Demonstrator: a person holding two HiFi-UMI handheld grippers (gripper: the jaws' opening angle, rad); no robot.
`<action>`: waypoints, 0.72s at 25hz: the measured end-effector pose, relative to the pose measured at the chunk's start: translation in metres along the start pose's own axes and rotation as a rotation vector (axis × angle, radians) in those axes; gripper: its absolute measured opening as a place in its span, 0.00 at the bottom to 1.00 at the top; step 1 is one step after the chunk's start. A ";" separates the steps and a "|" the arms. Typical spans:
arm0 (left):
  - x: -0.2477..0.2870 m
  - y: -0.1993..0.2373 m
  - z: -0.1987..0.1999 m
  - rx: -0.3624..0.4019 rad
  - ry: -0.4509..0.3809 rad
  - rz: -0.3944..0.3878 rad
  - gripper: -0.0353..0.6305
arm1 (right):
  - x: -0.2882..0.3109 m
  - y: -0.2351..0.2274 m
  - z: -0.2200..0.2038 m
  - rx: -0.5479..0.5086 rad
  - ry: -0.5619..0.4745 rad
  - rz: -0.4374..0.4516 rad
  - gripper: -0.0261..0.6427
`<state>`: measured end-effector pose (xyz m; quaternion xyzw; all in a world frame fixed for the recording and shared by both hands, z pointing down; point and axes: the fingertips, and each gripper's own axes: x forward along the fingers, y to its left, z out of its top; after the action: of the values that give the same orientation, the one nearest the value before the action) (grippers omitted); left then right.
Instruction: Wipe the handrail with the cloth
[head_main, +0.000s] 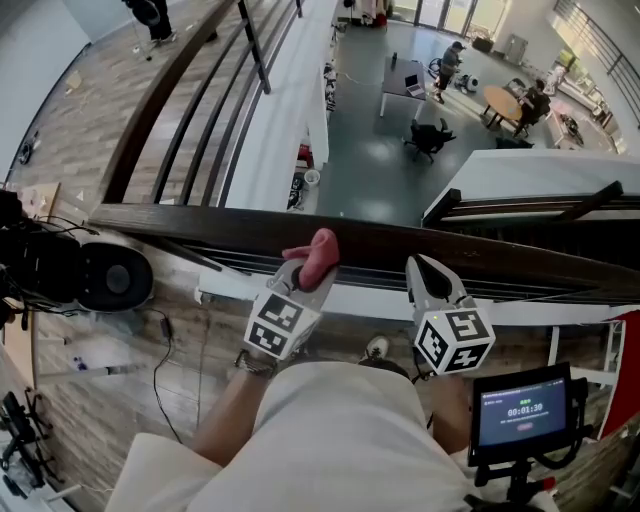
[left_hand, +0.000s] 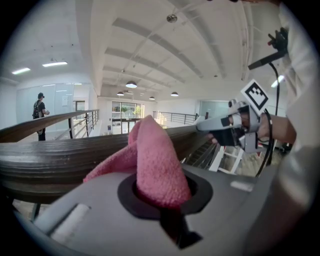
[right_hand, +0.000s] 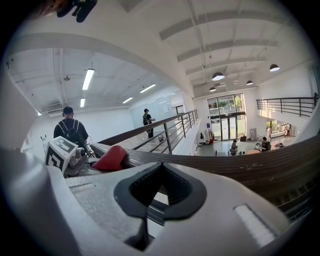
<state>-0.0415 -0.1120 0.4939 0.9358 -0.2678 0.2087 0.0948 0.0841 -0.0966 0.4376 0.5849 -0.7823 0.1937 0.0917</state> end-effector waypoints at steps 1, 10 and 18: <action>0.002 -0.002 0.000 0.002 0.000 -0.006 0.10 | 0.000 -0.001 -0.001 0.001 -0.001 -0.001 0.04; 0.015 -0.021 0.005 0.018 -0.001 -0.050 0.10 | -0.008 -0.012 -0.006 0.018 0.003 -0.020 0.04; 0.032 -0.034 0.009 0.041 0.003 -0.094 0.10 | -0.009 -0.022 -0.009 0.028 0.003 -0.039 0.04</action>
<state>0.0050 -0.1006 0.4982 0.9488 -0.2190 0.2109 0.0860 0.1066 -0.0896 0.4468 0.6011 -0.7677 0.2037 0.0883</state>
